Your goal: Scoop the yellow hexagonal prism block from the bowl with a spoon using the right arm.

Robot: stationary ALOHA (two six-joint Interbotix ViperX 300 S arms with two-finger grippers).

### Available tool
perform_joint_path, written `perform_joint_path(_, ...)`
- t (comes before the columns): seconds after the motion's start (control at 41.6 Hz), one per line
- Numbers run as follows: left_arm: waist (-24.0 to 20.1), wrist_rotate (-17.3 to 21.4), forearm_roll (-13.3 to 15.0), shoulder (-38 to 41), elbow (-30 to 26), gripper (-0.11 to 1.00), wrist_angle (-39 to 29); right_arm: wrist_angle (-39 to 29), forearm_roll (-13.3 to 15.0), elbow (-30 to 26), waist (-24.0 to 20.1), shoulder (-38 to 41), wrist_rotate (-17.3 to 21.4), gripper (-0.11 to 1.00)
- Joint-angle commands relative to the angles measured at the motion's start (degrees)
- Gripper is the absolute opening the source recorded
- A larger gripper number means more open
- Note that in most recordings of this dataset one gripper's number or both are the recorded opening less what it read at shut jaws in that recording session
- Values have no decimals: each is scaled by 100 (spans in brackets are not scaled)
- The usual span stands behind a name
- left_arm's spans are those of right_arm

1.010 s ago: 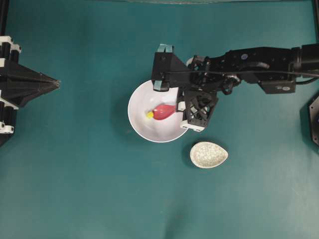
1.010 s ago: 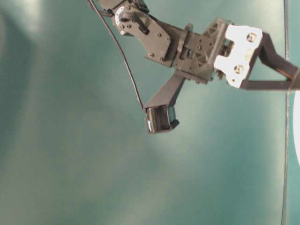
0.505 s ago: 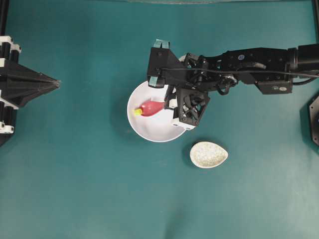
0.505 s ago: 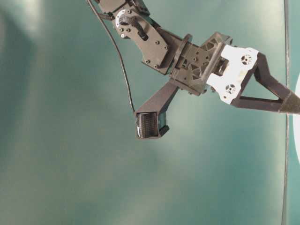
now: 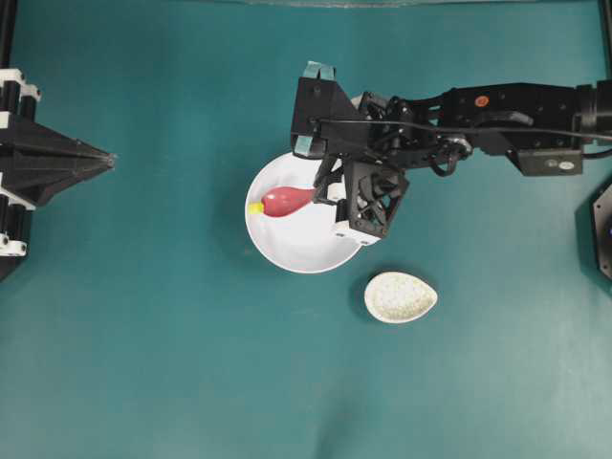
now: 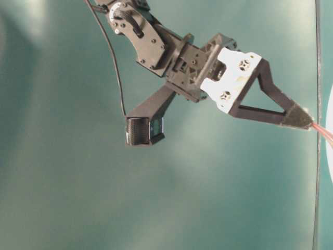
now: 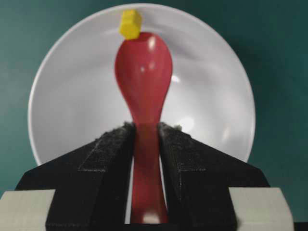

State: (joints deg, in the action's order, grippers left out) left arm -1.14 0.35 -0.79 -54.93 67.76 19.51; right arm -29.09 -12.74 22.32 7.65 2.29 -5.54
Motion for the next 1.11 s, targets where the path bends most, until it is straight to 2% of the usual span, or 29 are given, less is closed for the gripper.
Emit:
perform_joint_path(0.0, -18, 0, -9, 44, -123, -1, 26, 35, -18, -18, -9, -229, 18, 23)
perform_joint_path(0.385, -18, 0, -9, 53, -114, 0, 18, 0, -18, -9, -9, -264, 97, 23)
perform_joint_path(0.601, -18, 0, -9, 44, -114, -1, 18, -431, -18, -70, -9, -650, 176, 23)
perform_joint_path(0.841, -18, 0, 0, 44, -123, 0, 18, -1556, 9, -237, -9, -1063, 765, 23)
perform_joint_path(1.082, -18, 9, 0, 44, -123, -1, 44, -2663, 114, -422, -9, -949, 1494, 23)
